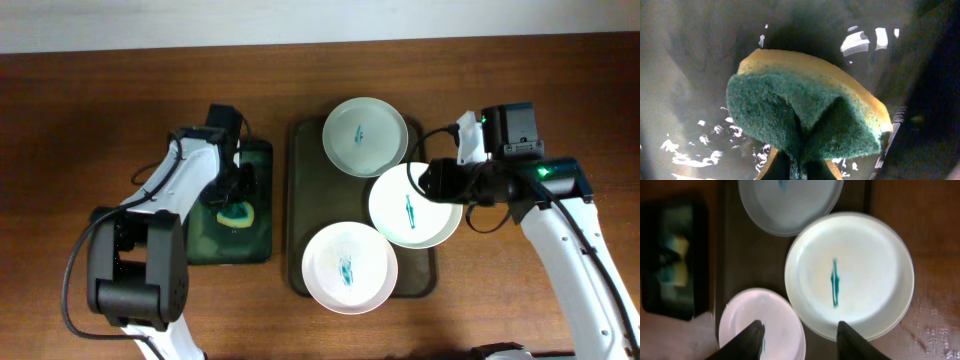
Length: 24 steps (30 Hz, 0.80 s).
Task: Clean dirty plates on tray and stack at the side
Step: 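Grip the top plate rim with the right gripper, bring sponge over it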
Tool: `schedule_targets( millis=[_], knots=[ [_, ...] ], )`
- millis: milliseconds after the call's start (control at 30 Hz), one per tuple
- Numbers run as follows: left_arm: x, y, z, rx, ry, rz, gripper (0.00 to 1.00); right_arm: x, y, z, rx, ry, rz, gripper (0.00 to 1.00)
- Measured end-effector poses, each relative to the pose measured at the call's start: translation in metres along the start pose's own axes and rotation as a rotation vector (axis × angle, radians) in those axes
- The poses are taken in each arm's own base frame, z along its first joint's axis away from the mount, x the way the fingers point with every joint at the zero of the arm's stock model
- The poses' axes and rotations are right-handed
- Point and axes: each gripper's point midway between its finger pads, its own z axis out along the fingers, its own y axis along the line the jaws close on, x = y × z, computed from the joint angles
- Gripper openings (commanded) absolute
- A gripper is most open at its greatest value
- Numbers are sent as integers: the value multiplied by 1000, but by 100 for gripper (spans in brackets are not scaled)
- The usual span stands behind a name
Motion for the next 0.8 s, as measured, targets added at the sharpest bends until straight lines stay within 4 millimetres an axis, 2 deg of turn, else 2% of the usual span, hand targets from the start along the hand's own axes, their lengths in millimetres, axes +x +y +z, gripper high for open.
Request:
schedule_targets(
  millis=[67, 133, 200, 233, 267, 300, 400, 433, 533, 600, 633, 733, 800],
  knots=[
    [-22, -7, -20, 19, -64, 1, 0, 20, -9, 12, 34, 121, 33, 48],
    [-23, -6, -21, 12, -67, 1, 0, 34, -21, 38, 60, 251, 44, 45],
    [-24, -4, -21, 1, -70, 0, 0, 35, -28, 58, 68, 301, 42, 45],
    [-24, -3, -18, -7, -67, 0, 0, 28, -29, 70, 60, 290, 30, 46],
    [-24, -2, -14, -14, -61, 0, 0, 19, -27, 75, 43, 258, 13, 47],
    [-26, 0, -7, -28, -57, 0, 0, 11, -24, 77, 22, 224, -13, 47],
    [-23, 3, 25, -60, 0, 1, 0, 2, -20, 76, 4, 195, -50, 49],
    [-24, 4, 27, -65, 3, 2, 0, -6, -19, 74, 11, 167, -63, 49],
    [-24, 4, 25, -68, 12, 2, 0, -52, -12, 68, 8, 1, -121, 52],
    [-21, 6, 15, -80, 46, 0, 0, -70, -9, 68, 4, -70, -145, 52],
    [-26, 5, -2, -82, 48, 0, 0, -83, -9, 68, 16, -98, -158, 52],
    [-53, -4, -45, -54, -43, -1, 0, -113, -12, 77, 62, -73, -159, 48],
    [-69, -14, -74, -5, -123, -2, 0, -132, -19, 92, 101, -36, -152, 43]
  ],
)
